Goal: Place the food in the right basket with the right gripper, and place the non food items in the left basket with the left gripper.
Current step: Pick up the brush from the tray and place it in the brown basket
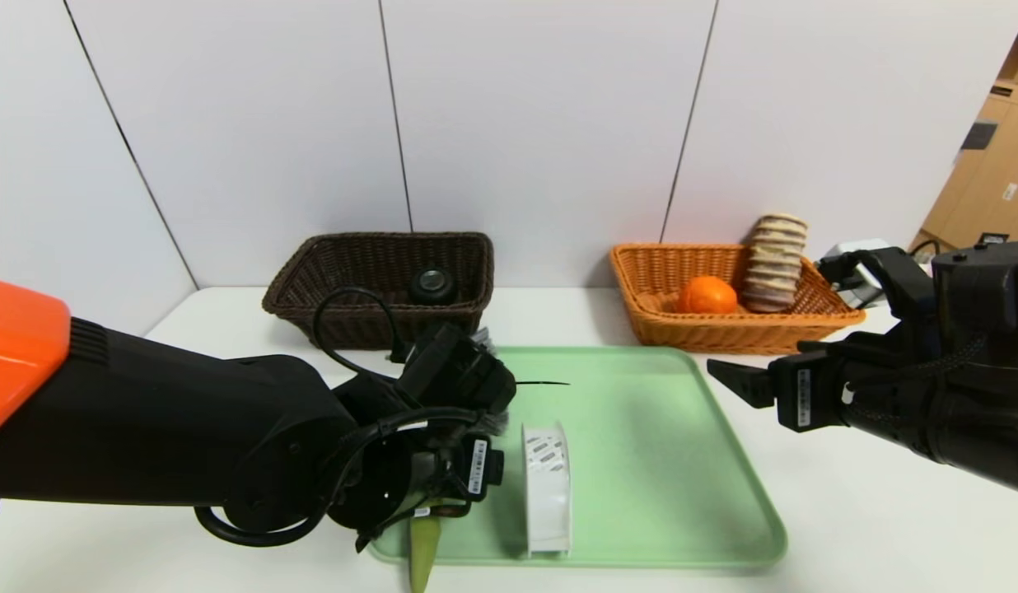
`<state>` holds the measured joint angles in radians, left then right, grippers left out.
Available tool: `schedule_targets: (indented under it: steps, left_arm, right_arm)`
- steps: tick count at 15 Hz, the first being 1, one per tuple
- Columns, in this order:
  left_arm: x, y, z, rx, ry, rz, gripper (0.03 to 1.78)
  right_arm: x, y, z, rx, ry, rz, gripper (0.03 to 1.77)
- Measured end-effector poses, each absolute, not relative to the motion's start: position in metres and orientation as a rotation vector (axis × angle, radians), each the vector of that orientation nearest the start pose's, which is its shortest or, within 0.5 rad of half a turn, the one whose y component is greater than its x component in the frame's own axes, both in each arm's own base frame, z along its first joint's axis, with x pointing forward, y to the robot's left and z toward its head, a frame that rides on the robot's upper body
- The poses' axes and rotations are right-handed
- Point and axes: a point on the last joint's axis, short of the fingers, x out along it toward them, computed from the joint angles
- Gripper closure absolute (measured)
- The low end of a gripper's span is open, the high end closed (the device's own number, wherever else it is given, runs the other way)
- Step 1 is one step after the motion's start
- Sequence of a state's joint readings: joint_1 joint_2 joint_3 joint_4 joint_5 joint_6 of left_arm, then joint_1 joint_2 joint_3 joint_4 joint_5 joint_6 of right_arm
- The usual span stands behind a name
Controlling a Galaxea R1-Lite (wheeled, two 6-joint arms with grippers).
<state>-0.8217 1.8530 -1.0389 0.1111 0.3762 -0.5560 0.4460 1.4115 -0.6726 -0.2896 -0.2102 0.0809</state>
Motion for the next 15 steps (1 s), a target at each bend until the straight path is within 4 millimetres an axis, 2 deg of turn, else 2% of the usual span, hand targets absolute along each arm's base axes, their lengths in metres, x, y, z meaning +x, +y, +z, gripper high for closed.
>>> schedule_targets:
  steps: [1, 5, 8, 9, 10, 15]
  left_arm:
    - [0.2235, -0.2282, 0.1316, 0.007, 0.844, -0.182, 0.12]
    - [0.2238, -0.2289, 0.1300, 0.011, 0.848, -0.181, 0.73]
    - [0.2241, -0.2290, 0.1302, 0.010, 0.846, -0.181, 1.05]
    - [0.2242, -0.2289, 0.1300, 0.010, 0.846, -0.179, 1.36]
    - [0.2244, -0.2293, 0.1305, 0.007, 0.842, -0.182, 1.46]
    - [0.2235, -0.2283, 0.1293, 0.013, 0.846, -0.179, 1.46]
  right_arm:
    - [0.2043, 0.0925, 0.1899, -0.066, 0.435, 0.214, 0.10]
    - [0.2042, 0.0924, 0.1893, -0.067, 0.438, 0.214, 0.10]
    - [0.2042, 0.0924, 0.1888, -0.067, 0.440, 0.215, 0.10]
    - [0.2043, 0.0926, 0.1885, -0.068, 0.441, 0.214, 0.10]
    - [0.2045, 0.0927, 0.1882, -0.067, 0.442, 0.214, 0.10]
    - [0.2047, 0.0930, 0.1878, -0.070, 0.444, 0.217, 0.10]
